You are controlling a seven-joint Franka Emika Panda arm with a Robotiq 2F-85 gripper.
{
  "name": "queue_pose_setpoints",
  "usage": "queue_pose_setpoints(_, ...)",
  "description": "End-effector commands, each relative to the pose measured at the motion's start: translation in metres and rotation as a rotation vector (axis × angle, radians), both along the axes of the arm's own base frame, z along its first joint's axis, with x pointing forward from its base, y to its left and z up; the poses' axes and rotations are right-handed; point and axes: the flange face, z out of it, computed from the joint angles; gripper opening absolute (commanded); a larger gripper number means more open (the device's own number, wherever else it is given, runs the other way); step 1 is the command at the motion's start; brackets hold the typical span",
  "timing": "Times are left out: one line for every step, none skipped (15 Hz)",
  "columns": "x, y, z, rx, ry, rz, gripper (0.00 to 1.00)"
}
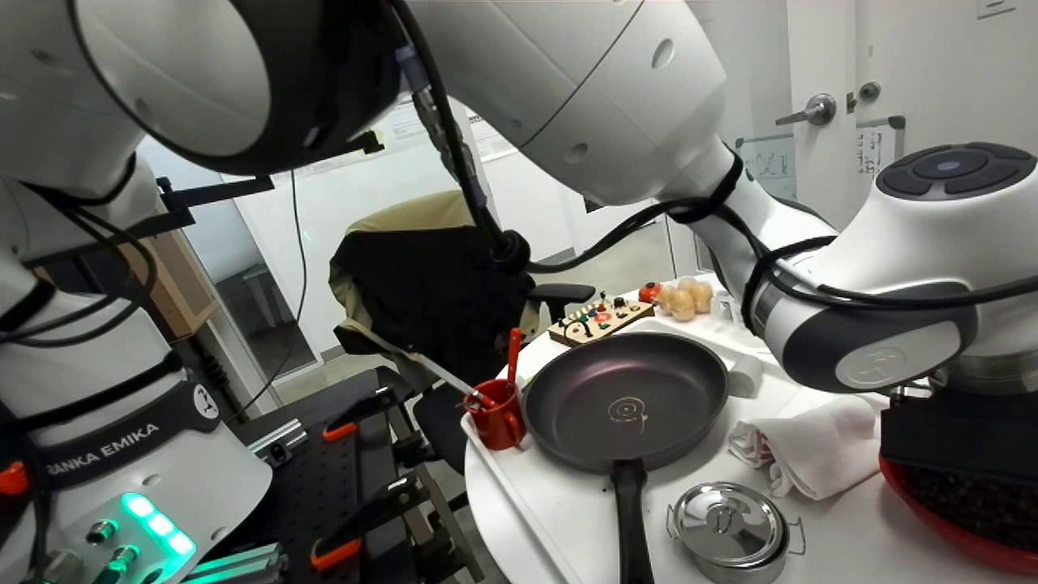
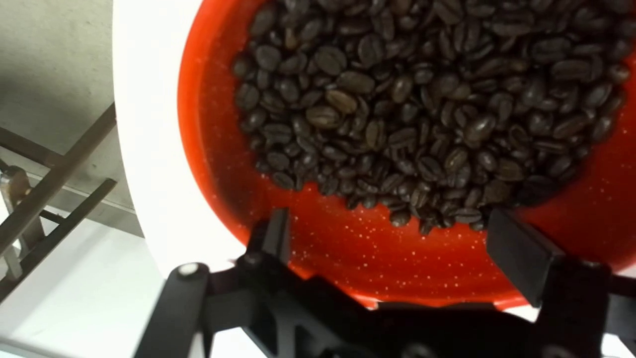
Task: Move the red bowl backwards.
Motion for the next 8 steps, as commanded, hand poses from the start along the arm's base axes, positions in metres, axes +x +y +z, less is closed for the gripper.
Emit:
queue_pose_setpoints(0.0119, -0.0024, -0.0050, -0.012, -0.004, 0.008, 1.00)
queue_pose_setpoints(0.0132, -0.0027, -0.0055, -0.013, -0.004, 0.007, 1.00)
queue_pose_setpoints(0.0146, -0.0025, -0.0067, -0.014, -0.004, 0.007, 1.00)
queue_pose_setpoints(0.0156, -0.0024, -0.0077, -0.016, -0.003, 0.008, 1.00)
queue_pose_setpoints(0.0167, -0.0017, -0.0091, -0.018, -0.002, 0.009, 1.00)
queue_pose_setpoints(0.0179, -0.0009, -0.0101, -0.020, -0.002, 0.011, 1.00)
queue_pose_setpoints(0.0193, 0.0001, -0.0112, -0.023, -0.002, 0.012, 1.00)
queue_pose_setpoints(0.0204, 0.0013, -0.0123, -0.024, 0.000, 0.014, 1.00)
